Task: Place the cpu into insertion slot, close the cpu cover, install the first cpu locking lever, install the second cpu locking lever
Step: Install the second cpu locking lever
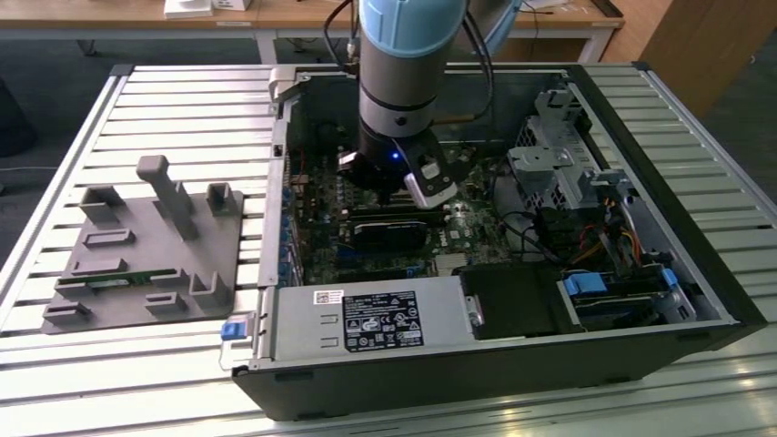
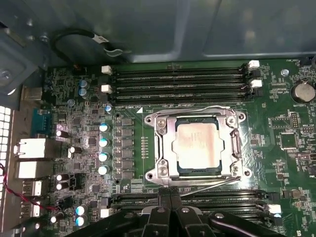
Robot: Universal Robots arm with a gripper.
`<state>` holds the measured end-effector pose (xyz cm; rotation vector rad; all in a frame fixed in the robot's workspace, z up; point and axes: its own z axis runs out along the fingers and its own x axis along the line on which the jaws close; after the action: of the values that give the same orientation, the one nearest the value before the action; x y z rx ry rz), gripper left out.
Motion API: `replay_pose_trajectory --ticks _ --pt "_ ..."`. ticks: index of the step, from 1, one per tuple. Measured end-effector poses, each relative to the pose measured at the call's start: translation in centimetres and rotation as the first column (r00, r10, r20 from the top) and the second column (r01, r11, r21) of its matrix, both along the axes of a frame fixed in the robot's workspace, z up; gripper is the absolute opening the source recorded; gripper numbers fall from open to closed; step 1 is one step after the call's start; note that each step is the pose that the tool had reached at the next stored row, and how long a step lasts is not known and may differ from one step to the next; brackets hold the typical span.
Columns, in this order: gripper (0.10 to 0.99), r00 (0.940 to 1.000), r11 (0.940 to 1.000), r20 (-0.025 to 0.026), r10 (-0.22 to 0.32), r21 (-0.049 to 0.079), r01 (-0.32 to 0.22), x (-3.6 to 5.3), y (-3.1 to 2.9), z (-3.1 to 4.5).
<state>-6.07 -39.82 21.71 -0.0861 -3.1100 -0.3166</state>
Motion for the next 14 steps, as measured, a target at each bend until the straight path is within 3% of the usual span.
replay_pose_trajectory --ticks 10,14 --pt "0.11 1.0 0.9998 -0.0001 0.0 0.018 0.0 -0.68 -0.34 -0.8" --pt "0.11 1.0 0.9995 0.0 0.0 0.031 0.0 -0.74 -0.35 -1.17"
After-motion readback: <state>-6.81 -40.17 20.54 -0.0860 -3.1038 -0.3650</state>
